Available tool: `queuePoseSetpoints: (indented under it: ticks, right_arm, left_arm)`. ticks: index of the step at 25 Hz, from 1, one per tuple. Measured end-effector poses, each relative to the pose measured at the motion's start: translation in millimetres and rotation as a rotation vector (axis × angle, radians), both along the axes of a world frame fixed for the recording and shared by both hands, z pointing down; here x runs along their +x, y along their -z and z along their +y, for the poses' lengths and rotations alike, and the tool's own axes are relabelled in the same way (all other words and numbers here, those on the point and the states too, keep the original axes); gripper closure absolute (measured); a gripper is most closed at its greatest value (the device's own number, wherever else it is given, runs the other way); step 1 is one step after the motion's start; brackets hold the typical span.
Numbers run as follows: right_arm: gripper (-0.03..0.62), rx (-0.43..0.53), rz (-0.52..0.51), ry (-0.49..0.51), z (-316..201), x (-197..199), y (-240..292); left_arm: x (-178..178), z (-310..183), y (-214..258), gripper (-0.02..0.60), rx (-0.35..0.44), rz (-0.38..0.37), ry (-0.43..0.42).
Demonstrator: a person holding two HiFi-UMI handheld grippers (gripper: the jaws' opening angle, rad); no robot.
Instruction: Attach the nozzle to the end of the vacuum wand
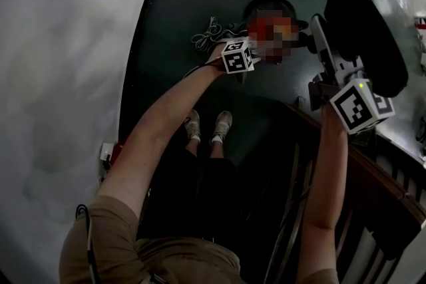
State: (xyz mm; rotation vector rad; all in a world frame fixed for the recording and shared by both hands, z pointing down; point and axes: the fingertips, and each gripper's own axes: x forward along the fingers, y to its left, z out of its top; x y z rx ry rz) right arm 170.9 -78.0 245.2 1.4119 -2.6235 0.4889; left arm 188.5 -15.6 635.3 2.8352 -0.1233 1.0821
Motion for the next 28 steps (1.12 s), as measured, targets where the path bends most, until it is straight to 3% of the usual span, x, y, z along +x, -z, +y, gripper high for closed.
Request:
queuePoseSetpoints:
  ticks: [3, 6, 14, 18, 23, 27, 28]
  right_arm:
    - [0.434, 0.007, -0.013, 0.033, 5.0, -15.2, 2.0]
    - [0.434, 0.013, 0.056, 0.051, 4.6, -22.5, -2.9]
    - [0.436, -0.028, 0.105, 0.057, 16.9, -28.3, -10.8]
    - [0.436, 0.089, 0.209, 0.021, 30.7, -27.6, -11.8]
    - [0.437, 0.195, 0.171, -0.035, 32.6, -15.1, -4.0]
    - [0.437, -0.026, 0.138, -0.004, 30.0, -1.7, -18.8]
    - [0.437, -0.031, 0.127, -0.028, 28.2, 3.6, -20.3]
  left_arm:
    - [5.2, 10.9, -2.1, 0.477, 0.013, -0.027, -0.027]
    - [4.3, 10.5, -3.7, 0.479, 0.011, -0.027, 0.008]
    - [1.6, 15.9, -3.9, 0.479, 0.014, -0.025, 0.031]
    - [5.2, 22.2, -5.8, 0.479, 0.022, -0.038, 0.014]
    - [10.1, 19.6, -5.0, 0.479, 0.019, -0.05, 0.032]
    - [18.2, 27.3, -3.9, 0.48, 0.03, -0.061, 0.012]
    - [19.7, 27.2, -3.4, 0.48, 0.031, -0.06, 0.015]
